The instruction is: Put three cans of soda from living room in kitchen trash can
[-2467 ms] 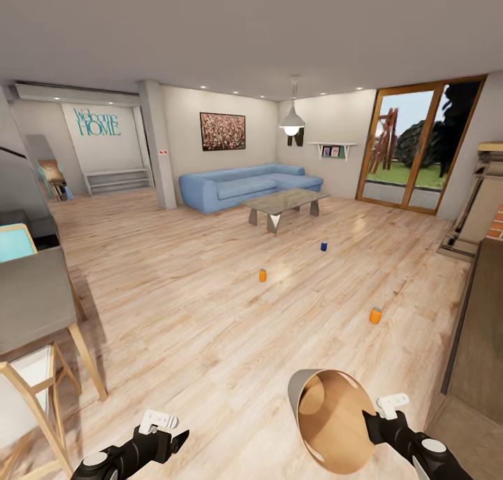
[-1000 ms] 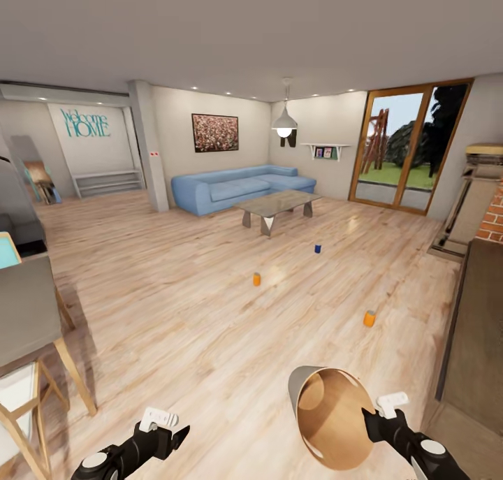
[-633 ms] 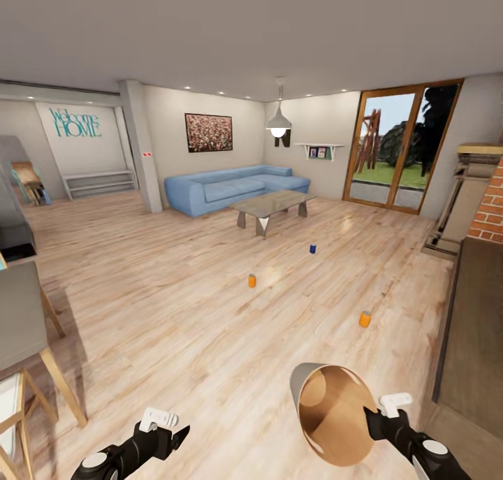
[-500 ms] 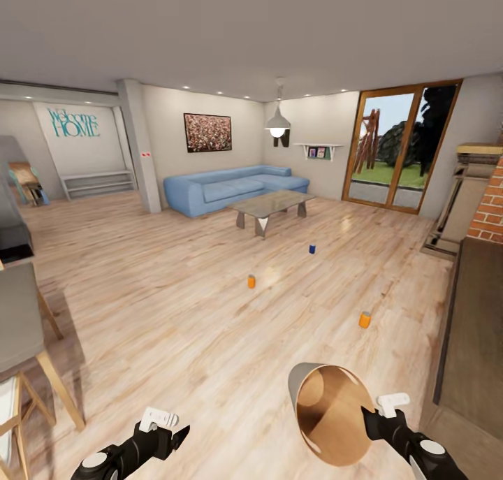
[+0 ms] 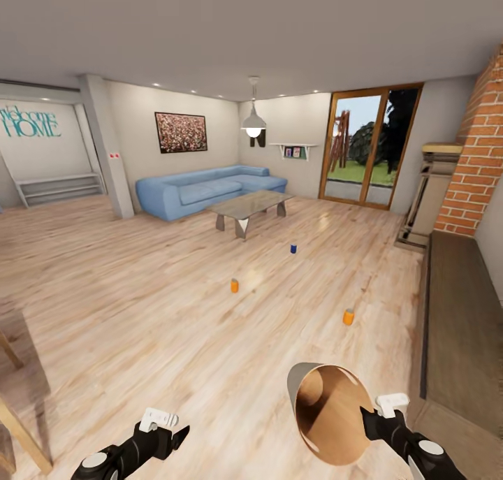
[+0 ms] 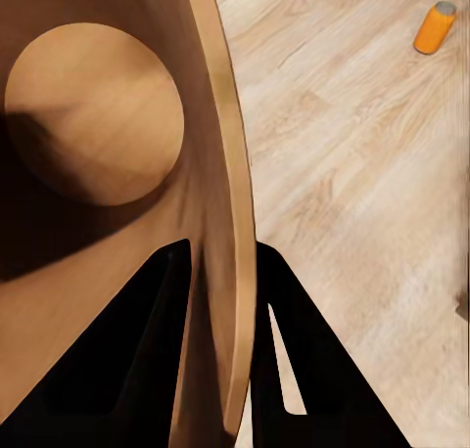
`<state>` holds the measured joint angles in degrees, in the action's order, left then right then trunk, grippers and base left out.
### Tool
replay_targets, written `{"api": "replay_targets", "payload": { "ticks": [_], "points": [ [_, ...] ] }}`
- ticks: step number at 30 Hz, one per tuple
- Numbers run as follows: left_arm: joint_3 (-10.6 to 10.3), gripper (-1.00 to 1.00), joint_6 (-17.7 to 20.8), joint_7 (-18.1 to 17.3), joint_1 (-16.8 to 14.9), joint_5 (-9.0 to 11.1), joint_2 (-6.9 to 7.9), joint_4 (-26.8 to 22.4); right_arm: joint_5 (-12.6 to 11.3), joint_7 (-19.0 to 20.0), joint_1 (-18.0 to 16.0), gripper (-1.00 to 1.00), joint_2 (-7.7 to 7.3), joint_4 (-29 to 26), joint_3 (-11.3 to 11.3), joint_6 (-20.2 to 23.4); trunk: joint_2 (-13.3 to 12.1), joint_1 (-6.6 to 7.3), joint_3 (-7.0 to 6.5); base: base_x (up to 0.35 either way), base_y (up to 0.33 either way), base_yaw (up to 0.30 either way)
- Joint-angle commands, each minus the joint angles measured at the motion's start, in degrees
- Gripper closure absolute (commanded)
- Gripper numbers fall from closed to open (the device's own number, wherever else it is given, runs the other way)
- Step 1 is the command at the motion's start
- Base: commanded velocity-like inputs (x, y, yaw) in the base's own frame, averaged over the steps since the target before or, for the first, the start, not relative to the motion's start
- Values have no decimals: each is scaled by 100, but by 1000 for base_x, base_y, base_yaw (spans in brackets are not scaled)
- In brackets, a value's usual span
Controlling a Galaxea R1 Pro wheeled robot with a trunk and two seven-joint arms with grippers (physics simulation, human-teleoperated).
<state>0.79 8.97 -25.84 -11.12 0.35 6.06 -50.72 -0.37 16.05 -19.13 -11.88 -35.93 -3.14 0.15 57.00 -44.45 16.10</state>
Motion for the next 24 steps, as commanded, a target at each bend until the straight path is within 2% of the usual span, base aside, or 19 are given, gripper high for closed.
{"api": "replay_targets", "payload": {
  "ticks": [1,12,24],
  "points": [
    [0,-100,0,0,-1,0,0,0,-43,34,-3,100,1,-11,-12,3,1,0,-1,188,132,-250],
    [0,-100,0,-1,0,0,0,0,-49,38,-4,100,1,-11,-19,3,1,0,-1,211,149,-236],
    [0,-100,2,-9,-3,1,0,0,-50,38,-4,100,1,-11,-26,3,1,0,-1,250,182,-26]
  ]
}}
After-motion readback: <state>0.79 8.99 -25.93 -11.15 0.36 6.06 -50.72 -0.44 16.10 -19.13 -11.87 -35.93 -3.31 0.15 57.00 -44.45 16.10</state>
